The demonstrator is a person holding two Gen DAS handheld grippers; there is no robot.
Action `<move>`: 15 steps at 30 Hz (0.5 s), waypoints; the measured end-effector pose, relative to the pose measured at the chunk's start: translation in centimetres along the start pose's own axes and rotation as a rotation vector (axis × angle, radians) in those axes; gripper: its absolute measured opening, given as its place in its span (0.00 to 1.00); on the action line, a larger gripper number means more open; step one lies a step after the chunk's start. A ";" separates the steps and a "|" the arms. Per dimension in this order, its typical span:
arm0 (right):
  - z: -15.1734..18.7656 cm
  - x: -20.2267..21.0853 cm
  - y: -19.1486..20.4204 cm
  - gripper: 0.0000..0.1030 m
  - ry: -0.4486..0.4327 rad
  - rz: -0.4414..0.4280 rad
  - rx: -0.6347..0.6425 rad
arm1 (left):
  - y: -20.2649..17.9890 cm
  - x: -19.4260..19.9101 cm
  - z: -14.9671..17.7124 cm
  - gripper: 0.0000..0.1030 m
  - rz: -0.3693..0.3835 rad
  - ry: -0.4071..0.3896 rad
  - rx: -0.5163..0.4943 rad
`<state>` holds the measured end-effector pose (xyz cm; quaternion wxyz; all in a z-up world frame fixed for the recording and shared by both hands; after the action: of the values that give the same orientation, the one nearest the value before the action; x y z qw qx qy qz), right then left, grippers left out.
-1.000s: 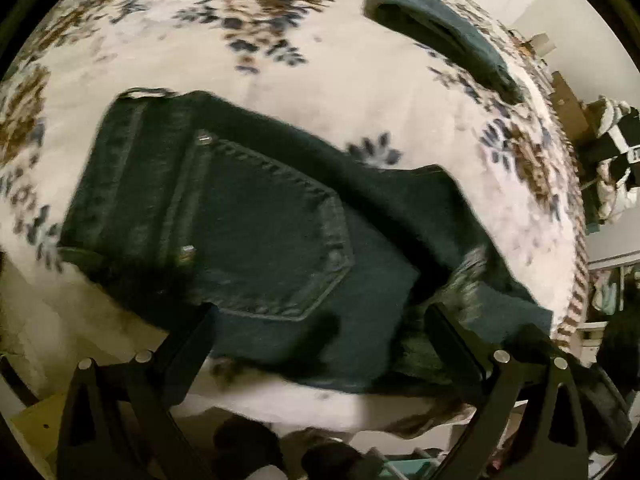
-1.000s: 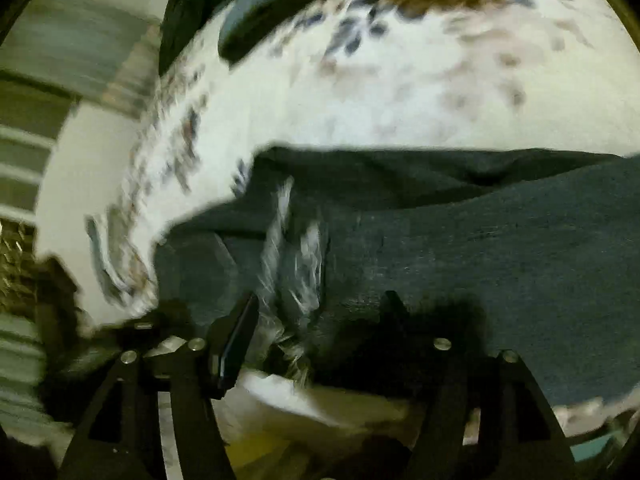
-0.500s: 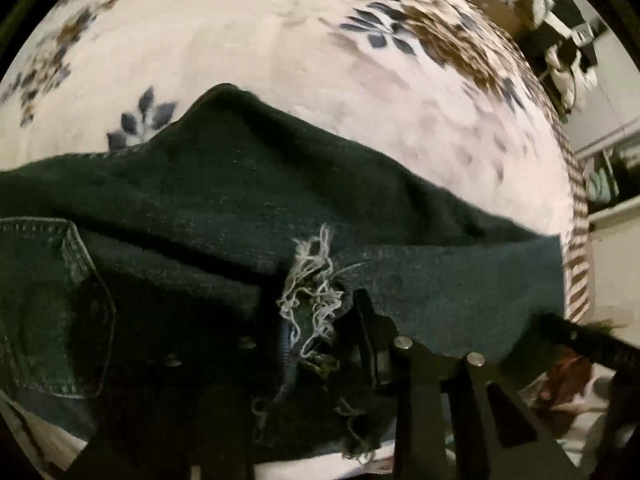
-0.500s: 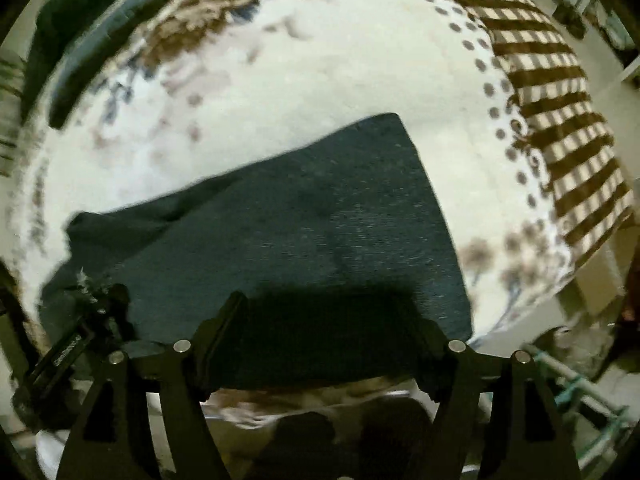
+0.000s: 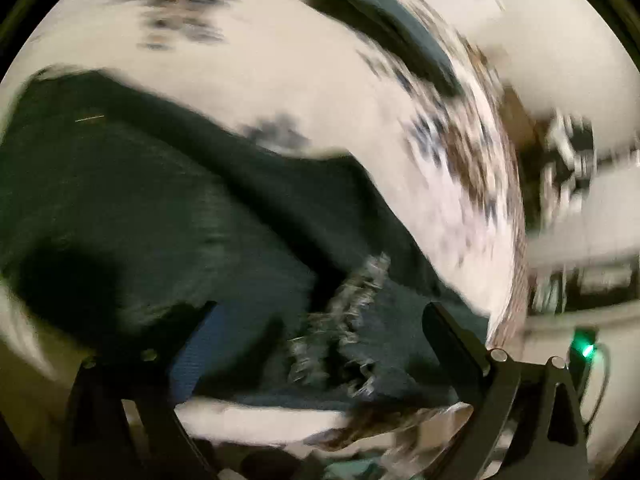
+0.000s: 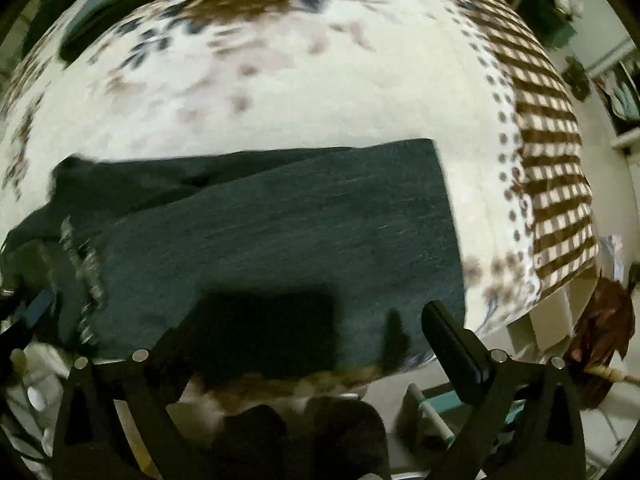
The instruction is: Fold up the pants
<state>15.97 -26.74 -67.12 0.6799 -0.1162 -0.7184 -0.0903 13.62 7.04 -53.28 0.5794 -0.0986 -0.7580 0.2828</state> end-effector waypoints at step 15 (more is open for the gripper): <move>-0.6 0.8 11.5 1.00 0.043 -0.071 0.084 | 20.9 5.0 -1.1 0.40 -0.085 -0.340 0.478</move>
<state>19.85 -15.89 -66.56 0.6958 -0.0601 -0.7104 -0.0868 9.37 26.94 -60.33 0.4621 0.1212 -0.7595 0.4415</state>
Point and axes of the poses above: each gripper's, at about its wrist camera, not at the fingertips, and x roughly against the way its jaws point, y to its left, z to its underside, the point moved 3 cm from there along -x, roughly the way its jaws point, and after that the axes turned 2 degrees about -x, right-handed, at the moved point
